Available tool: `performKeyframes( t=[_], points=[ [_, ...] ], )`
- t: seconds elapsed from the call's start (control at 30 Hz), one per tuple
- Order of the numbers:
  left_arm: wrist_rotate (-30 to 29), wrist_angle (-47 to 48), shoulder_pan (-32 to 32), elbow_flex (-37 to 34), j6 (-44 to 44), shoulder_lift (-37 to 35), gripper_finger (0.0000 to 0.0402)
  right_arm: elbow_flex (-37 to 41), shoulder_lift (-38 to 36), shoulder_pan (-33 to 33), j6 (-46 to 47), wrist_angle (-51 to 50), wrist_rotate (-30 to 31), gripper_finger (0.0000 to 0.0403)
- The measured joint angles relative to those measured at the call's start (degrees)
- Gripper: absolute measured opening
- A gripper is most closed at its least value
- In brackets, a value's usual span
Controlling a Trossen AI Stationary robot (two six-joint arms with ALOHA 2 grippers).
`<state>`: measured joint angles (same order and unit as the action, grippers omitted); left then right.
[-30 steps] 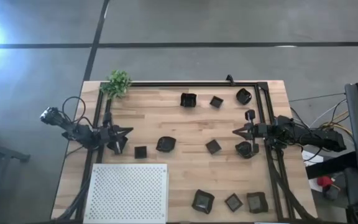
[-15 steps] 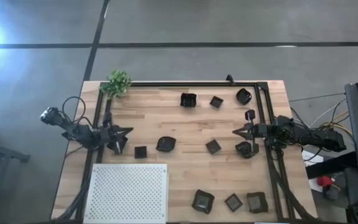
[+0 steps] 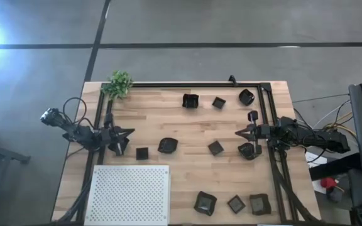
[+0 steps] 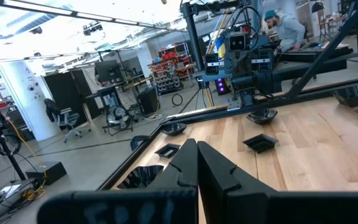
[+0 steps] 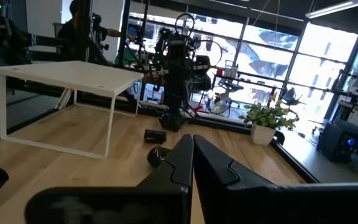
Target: Pick & Place Mini shaped plates
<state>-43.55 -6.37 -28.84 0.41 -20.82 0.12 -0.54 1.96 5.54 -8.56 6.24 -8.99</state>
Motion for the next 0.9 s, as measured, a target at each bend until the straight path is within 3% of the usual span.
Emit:
performKeyframes(
  t=[0.6,0.9],
  points=[
    [0.00,0.00,-0.01,0.01,-0.01,0.02,0.0000,-0.02,0.01,-0.01,0.39,0.02,0.00,0.0008],
    [0.01,0.00,-0.01,0.01,-0.01,0.01,0.0000,-0.02,0.02,-0.02,13.11,0.07,0.00,0.0008]
  ],
)
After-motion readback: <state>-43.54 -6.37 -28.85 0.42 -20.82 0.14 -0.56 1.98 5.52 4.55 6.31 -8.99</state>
